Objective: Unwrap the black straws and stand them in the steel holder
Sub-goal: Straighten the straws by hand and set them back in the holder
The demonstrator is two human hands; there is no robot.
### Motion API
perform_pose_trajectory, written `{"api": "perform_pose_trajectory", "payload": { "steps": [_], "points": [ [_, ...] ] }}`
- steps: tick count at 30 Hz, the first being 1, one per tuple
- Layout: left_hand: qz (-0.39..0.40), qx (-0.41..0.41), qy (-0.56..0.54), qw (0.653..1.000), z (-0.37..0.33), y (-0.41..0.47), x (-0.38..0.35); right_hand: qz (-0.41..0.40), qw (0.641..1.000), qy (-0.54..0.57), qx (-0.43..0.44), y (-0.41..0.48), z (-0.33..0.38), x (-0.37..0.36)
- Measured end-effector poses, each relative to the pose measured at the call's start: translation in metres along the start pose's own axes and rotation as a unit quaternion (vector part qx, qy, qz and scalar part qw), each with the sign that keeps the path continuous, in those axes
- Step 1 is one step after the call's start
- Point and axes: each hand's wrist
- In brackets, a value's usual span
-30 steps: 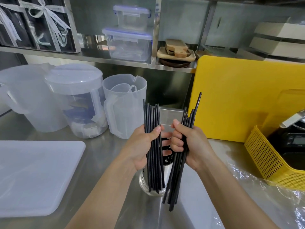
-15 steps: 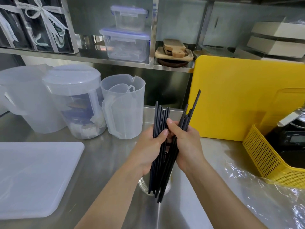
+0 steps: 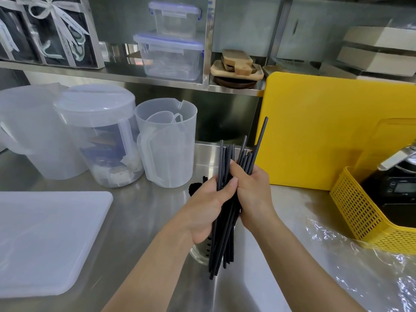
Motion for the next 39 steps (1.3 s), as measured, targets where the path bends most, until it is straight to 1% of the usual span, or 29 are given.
{"api": "perform_pose_trajectory", "payload": {
  "steps": [3,6,10,12,15,18,22,23,24,25,26,27,28,29,31,32,33,34,36,37,38,39],
  "points": [
    [0.018,-0.013,0.002,1.0,0.0,-0.002,0.002,0.023,1.0,0.005,0.001,-0.004,0.005,0.002],
    [0.027,-0.014,-0.027,0.999,-0.001,-0.004,0.002,0.032,0.999,0.01,-0.019,-0.008,0.008,0.005],
    [0.075,0.009,-0.081,0.994,-0.004,-0.006,0.002,0.025,0.998,0.057,-0.028,-0.008,0.008,0.005],
    [0.085,0.028,-0.109,0.99,-0.005,-0.006,0.004,0.039,0.995,0.087,-0.029,-0.006,0.007,0.006],
    [0.098,0.031,-0.118,0.988,-0.006,-0.004,0.01,0.082,0.993,0.082,-0.02,-0.004,0.008,0.011],
    [0.117,0.04,-0.104,0.987,-0.008,-0.005,0.013,0.136,0.987,0.082,-0.001,-0.002,0.008,0.017],
    [0.146,0.039,-0.141,0.978,-0.012,-0.006,0.015,0.225,0.963,0.142,0.043,0.003,0.004,0.027],
    [0.147,0.036,-0.151,0.977,-0.013,-0.006,0.015,0.215,0.961,0.17,0.045,0.007,0.005,0.03],
    [0.142,0.036,-0.156,0.977,-0.014,-0.006,0.016,0.187,0.957,0.217,0.041,0.013,0.007,0.036],
    [0.135,0.037,-0.157,0.978,-0.015,-0.006,0.017,0.127,0.958,0.254,0.041,0.021,0.01,0.045],
    [0.129,0.039,-0.157,0.978,-0.015,-0.007,0.018,0.055,0.964,0.252,0.06,0.029,0.015,0.056],
    [0.127,0.041,-0.156,0.979,-0.015,-0.007,0.019,-0.013,0.973,0.205,0.101,0.036,0.023,0.067],
    [0.129,0.041,-0.154,0.979,-0.015,-0.008,0.02,-0.048,0.977,0.143,0.152,0.042,0.032,0.078],
    [0.134,0.042,-0.151,0.978,-0.014,-0.008,0.021,-0.059,0.974,0.075,0.203,0.048,0.041,0.086],
    [0.154,0.049,-0.145,0.976,-0.013,-0.008,0.02,-0.028,0.957,-0.056,0.283,0.054,0.062,0.099],
    [0.16,0.052,-0.14,0.976,-0.012,-0.008,0.018,-0.008,0.941,-0.125,0.314,0.054,0.075,0.102],
    [0.161,0.053,-0.13,0.977,-0.011,-0.007,0.016,0.018,0.919,-0.2,0.338,0.056,0.087,0.103],
    [0.158,0.05,-0.116,0.979,-0.01,-0.007,0.014,0.054,0.897,-0.273,0.345,0.056,0.099,0.101],
    [0.153,0.048,-0.083,0.984,-0.008,-0.007,0.008,0.152,0.839,-0.424,0.305,0.056,0.115,0.091],
    [0.153,0.052,-0.073,0.984,-0.007,-0.006,0.006,0.202,0.8,-0.493,0.278,0.057,0.118,0.085],
    [0.156,0.056,-0.072,0.984,-0.006,-0.005,0.004,0.245,0.763,-0.543,0.251,0.059,0.118,0.079],
    [0.16,0.06,-0.075,0.983,-0.005,-0.005,0.003,0.279,0.736,-0.572,0.23,0.06,0.118,0.074]
  ]
}}
Point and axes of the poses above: each hand's wrist, its own y-axis towards the middle knuckle, its own x-axis out of the back of the hand, z = x × y, and after that the axes turned 9 degrees about -y, right-handed
